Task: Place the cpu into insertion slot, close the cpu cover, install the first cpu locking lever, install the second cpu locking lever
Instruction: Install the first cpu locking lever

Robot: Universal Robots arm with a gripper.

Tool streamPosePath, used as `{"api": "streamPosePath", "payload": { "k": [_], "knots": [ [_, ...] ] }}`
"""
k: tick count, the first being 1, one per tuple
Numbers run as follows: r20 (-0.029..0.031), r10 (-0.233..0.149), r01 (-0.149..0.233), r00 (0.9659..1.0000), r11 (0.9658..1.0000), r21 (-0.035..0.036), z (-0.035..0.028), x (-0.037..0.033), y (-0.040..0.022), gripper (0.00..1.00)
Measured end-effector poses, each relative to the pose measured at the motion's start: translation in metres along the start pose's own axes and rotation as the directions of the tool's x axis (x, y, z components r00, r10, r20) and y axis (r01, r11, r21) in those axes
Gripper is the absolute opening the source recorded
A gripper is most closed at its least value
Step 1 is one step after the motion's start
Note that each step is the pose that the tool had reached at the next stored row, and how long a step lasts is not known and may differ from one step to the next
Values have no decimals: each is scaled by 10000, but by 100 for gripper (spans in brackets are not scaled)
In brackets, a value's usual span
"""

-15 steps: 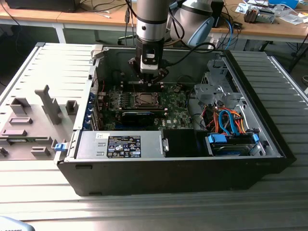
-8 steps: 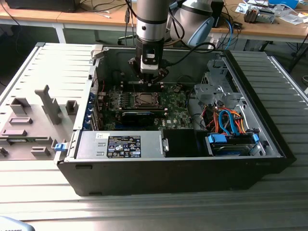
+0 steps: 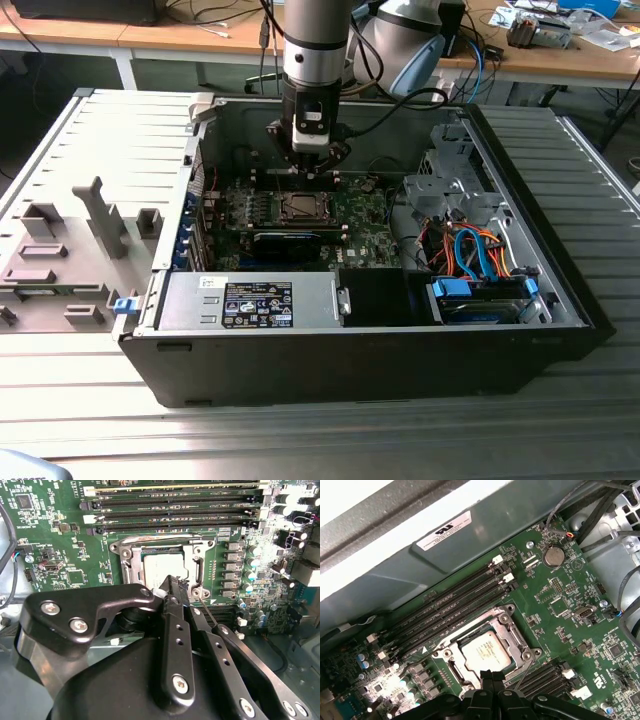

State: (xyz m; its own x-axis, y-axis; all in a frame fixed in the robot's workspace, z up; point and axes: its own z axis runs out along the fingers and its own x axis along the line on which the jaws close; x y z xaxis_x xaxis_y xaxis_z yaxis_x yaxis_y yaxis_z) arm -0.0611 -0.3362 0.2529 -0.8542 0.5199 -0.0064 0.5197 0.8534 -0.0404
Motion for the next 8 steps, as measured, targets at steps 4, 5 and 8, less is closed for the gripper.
{"api": "streamPosePath", "payload": {
  "k": [4, 5, 8],
  "knots": [
    [0, -4, 4, 10000, 10000, 0, 0, 0, 0, 11],
    [0, -4, 4, 10000, 10000, 0, 0, 0, 0, 11],
    [0, -6, 6, 10000, 10000, 1, 0, 0, 0, 11]
  ]
}}
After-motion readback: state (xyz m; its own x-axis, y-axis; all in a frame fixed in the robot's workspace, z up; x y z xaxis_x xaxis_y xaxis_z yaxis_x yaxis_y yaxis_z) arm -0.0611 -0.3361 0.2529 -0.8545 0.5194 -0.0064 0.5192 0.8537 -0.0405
